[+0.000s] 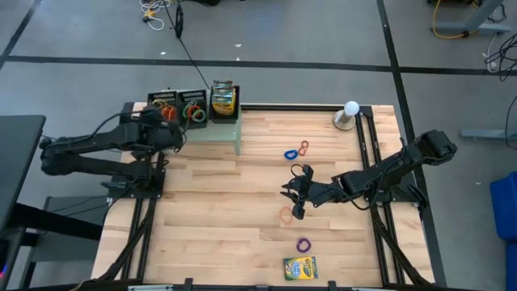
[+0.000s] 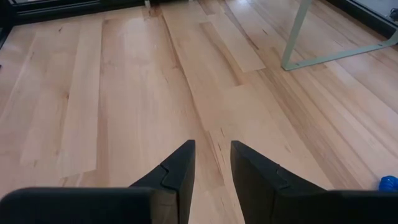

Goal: Pick & Place Office Desk Supplies
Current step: Put the yellow rubber band into the left black bin on the shelf

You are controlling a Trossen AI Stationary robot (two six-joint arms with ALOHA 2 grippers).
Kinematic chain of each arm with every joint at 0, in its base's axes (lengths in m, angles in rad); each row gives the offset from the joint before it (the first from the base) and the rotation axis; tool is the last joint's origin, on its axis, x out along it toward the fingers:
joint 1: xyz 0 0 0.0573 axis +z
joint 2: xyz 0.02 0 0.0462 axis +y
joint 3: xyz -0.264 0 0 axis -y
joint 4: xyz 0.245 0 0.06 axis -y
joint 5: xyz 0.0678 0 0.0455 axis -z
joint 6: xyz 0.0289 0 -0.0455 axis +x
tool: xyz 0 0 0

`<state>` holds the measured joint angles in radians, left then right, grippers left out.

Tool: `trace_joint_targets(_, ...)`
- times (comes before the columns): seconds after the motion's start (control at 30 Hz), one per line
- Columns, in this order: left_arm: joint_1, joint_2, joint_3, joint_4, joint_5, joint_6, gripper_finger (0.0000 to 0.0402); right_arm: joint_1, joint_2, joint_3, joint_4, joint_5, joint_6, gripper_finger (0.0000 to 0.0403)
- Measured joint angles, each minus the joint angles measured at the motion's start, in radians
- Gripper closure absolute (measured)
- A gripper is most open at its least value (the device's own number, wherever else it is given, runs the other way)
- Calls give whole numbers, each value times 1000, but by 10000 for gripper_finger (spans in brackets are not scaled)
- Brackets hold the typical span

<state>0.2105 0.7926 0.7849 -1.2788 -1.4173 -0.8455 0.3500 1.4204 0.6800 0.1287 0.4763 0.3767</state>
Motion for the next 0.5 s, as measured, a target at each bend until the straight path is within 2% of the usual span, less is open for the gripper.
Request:
trace_joint_targets(0.23, 49, 13, 1, 101, 20, 112, 377, 0, 0, 0, -2, 0, 0, 291)
trace_joint_targets(0.37, 95, 19, 0, 128, 103, 205, 356, 0, 0, 0, -4, 0, 0, 291)
trace_joint_targets(0.5, 176, 19, 7, 217, 234, 396, 331, 0, 0, 0, -4, 0, 0, 291)
